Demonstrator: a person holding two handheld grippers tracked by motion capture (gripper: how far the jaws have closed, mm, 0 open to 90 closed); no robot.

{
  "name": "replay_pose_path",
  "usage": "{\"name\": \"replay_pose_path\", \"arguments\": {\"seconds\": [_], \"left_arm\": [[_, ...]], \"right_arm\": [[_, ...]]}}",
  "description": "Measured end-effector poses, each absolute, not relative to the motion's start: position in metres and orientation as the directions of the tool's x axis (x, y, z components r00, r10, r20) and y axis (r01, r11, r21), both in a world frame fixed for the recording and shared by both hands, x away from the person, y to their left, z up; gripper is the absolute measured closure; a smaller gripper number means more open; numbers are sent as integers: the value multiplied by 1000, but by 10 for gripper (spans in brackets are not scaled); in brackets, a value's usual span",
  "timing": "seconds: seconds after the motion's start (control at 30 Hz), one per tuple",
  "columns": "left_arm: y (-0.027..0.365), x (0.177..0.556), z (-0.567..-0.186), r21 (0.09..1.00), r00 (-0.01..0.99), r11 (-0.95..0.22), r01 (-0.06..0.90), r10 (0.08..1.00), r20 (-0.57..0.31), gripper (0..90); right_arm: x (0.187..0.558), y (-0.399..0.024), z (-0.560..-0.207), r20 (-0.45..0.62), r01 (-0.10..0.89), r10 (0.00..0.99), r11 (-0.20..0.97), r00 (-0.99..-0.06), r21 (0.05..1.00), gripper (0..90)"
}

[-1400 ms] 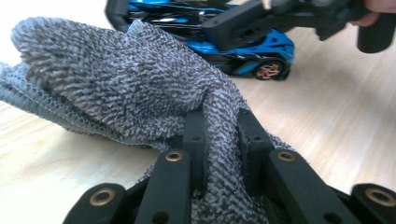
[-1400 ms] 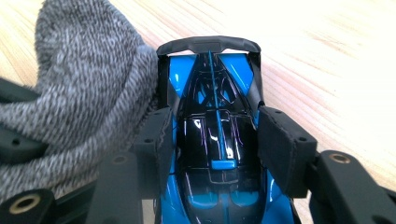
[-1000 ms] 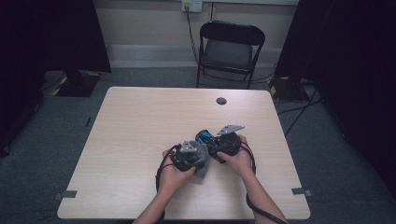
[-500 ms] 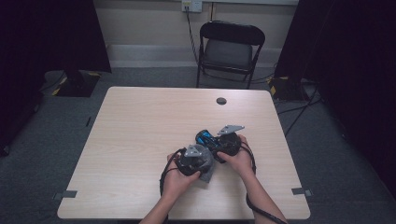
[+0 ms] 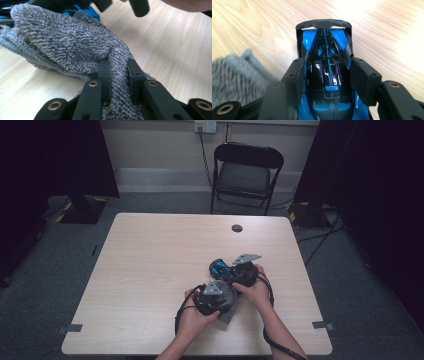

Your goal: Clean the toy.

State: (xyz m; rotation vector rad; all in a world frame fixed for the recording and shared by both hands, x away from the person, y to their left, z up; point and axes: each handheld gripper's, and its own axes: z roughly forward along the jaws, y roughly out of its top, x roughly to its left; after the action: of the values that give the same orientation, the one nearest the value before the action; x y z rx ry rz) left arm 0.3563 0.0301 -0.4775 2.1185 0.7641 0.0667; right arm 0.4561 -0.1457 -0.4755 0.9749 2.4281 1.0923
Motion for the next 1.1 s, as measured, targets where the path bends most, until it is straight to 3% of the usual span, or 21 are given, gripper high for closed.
{"name": "replay_pose_path", "arguments": {"seconds": [1.1], "left_arm": [[14,336,-463,772,873,-463,436,428,-236,767]], "right_arm": [[457,-145,-475,4,463,691,480,-723,745,464]]}}
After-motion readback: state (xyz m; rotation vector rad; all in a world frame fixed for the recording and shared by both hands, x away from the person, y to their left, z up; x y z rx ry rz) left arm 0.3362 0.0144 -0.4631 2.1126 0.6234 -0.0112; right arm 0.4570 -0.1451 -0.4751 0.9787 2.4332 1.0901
